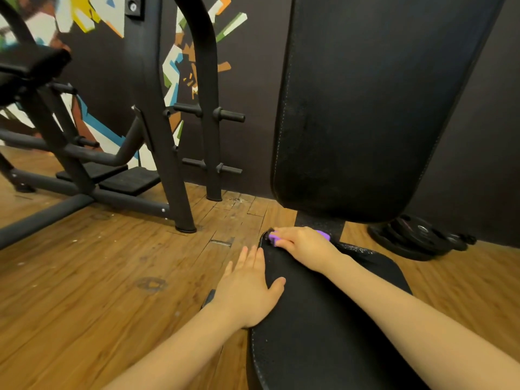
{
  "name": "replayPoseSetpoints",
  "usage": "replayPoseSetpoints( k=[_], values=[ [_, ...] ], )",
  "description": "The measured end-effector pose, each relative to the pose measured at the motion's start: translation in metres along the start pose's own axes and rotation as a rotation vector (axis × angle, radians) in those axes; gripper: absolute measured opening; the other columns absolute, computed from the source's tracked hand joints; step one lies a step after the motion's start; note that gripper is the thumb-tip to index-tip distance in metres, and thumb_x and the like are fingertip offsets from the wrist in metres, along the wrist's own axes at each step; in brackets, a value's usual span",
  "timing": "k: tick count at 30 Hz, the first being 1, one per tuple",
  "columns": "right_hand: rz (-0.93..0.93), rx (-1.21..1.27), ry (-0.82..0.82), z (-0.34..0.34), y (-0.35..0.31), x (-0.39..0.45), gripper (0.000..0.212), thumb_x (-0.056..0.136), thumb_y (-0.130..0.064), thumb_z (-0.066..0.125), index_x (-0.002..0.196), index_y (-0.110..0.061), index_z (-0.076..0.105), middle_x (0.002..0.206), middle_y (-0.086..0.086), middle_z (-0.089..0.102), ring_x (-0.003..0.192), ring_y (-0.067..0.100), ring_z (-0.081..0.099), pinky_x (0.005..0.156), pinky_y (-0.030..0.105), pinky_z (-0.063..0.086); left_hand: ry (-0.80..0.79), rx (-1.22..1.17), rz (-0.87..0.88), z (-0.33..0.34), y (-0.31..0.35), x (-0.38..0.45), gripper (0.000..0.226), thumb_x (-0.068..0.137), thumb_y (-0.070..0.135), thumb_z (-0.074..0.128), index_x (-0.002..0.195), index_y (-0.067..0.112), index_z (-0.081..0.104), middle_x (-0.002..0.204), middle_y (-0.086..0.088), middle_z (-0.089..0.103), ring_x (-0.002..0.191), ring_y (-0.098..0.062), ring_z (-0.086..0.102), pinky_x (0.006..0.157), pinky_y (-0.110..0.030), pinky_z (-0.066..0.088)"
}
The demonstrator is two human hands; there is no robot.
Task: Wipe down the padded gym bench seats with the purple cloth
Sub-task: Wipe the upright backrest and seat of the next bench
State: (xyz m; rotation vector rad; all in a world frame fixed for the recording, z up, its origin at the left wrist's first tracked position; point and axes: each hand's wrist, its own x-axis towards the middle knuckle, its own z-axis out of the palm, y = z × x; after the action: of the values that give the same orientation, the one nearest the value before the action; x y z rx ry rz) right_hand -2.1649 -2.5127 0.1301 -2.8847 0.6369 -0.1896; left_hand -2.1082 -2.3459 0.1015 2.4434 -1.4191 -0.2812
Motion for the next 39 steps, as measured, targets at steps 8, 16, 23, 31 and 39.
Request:
replayPoseSetpoints(
  k=[8, 16, 23, 31, 39],
  values=[
    [0.119, -0.056, 0.054, -0.023, 0.052, -0.066, 0.034, 0.098, -0.032, 0.044, 0.129, -0.025, 0.054, 0.136, -0.007, 0.052, 0.121, 0.008, 0.050, 0.100, 0.023, 0.037, 0.017, -0.006, 0.013, 0.001, 0.001, -0.002, 0.075, 0.099, 0.054, 0.027, 0.153, 0.014, -0.005, 0.161, -0.002, -0.008, 0.147, -0.017, -0.010, 0.121, -0.039, 0.003],
    [0.059, -0.100, 0.044, -0.009, 0.010, -0.027, 0.045, 0.100, -0.033, 0.041, 0.143, -0.023, 0.036, 0.150, -0.006, 0.034, 0.135, 0.012, 0.035, 0.109, 0.028, 0.029, -0.003, 0.018, -0.007, -0.002, 0.004, -0.001, 0.076, 0.099, 0.055, 0.027, 0.153, 0.014, -0.004, 0.161, -0.002, -0.007, 0.147, -0.016, -0.010, 0.121, -0.040, 0.004],
    [0.174, 0.073, 0.097, -0.025, 0.081, -0.081, 0.038, 0.095, -0.034, 0.052, 0.132, -0.025, 0.053, 0.136, -0.012, 0.050, 0.128, 0.009, 0.045, 0.109, 0.026, 0.032, -0.017, 0.014, -0.008, -0.002, 0.003, -0.002, 0.081, 0.095, 0.063, 0.026, 0.153, 0.015, -0.006, 0.161, -0.001, -0.009, 0.147, -0.017, -0.010, 0.121, -0.041, 0.005],
    [0.276, 0.051, 0.149, -0.032, 0.120, -0.129, 0.034, 0.095, -0.019, 0.052, 0.129, -0.015, 0.057, 0.136, 0.001, 0.052, 0.129, 0.013, 0.045, 0.107, 0.025, 0.030, 0.013, 0.002, -0.005, -0.002, 0.006, -0.002, 0.081, 0.096, 0.059, 0.030, 0.153, 0.014, -0.004, 0.161, -0.002, -0.007, 0.148, -0.018, -0.008, 0.121, -0.040, 0.008],
    [0.188, -0.065, 0.027, -0.021, 0.045, -0.050, 0.039, 0.099, -0.032, 0.043, 0.136, -0.022, 0.049, 0.144, -0.003, 0.044, 0.128, 0.016, 0.046, 0.108, 0.032, 0.035, 0.007, 0.013, -0.005, -0.003, 0.005, -0.001, 0.081, 0.097, 0.059, 0.029, 0.153, 0.013, -0.005, 0.161, -0.002, -0.008, 0.147, -0.018, -0.009, 0.121, -0.040, 0.007]
  ],
)
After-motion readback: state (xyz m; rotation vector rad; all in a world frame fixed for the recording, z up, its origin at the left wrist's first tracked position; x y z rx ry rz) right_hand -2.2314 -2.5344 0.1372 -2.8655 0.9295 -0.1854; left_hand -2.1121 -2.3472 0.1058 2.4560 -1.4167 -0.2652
